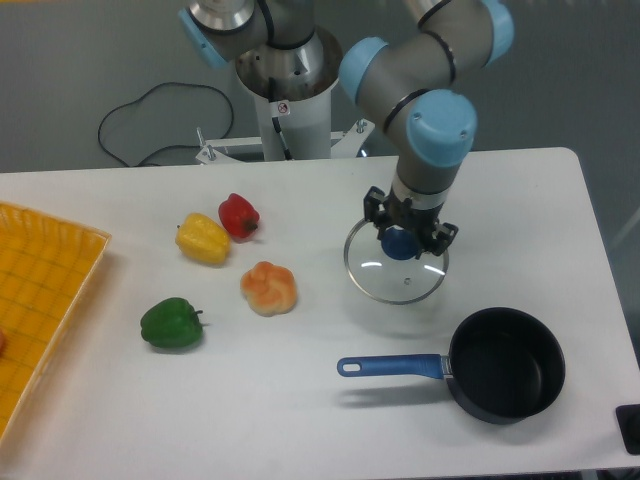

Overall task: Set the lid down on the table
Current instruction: 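Carry the glass lid with the gripper away from the black saucepan, then lower the held glass lid onto the table beside the orange pepper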

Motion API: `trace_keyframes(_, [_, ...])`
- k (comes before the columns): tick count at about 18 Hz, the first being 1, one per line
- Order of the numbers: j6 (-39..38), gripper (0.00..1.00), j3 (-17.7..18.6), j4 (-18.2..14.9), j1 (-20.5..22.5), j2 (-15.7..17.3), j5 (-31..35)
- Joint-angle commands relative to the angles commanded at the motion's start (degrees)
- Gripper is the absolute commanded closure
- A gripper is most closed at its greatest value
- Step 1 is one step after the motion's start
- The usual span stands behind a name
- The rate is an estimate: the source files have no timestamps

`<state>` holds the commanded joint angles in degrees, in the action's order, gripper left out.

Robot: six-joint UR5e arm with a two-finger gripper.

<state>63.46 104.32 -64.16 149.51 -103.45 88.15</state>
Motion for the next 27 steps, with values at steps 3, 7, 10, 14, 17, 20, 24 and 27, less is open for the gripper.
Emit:
trace_keyframes(3, [0.00, 0.41, 3.16, 2.19, -0.88, 1.67, 0.00])
trace_keyframes(7, [0.00, 0.41, 6.24, 4.49, -1.85, 2.90, 0.09])
trace_keyframes(10, [0.00, 0.41, 7.56, 4.75, -2.37, 3.87, 0.17])
trace_keyframes(14, [0.00, 0.41, 8.97, 5.36, -2.55, 4.40, 0.26])
trace_keyframes(17, [0.00, 0.41, 10.90, 9.13, -2.64, 3.70, 0.35])
trace_keyframes(20, [0.00, 0.41, 11.17, 9.94, -2.64, 2.38, 0.44])
trace_keyframes(24, [0.00, 0.41, 11.26, 9.94, -2.73, 2.29, 0.53])
trace_keyframes(27, [0.00, 0.41, 11.26, 9.94, -2.82, 2.03, 0.79])
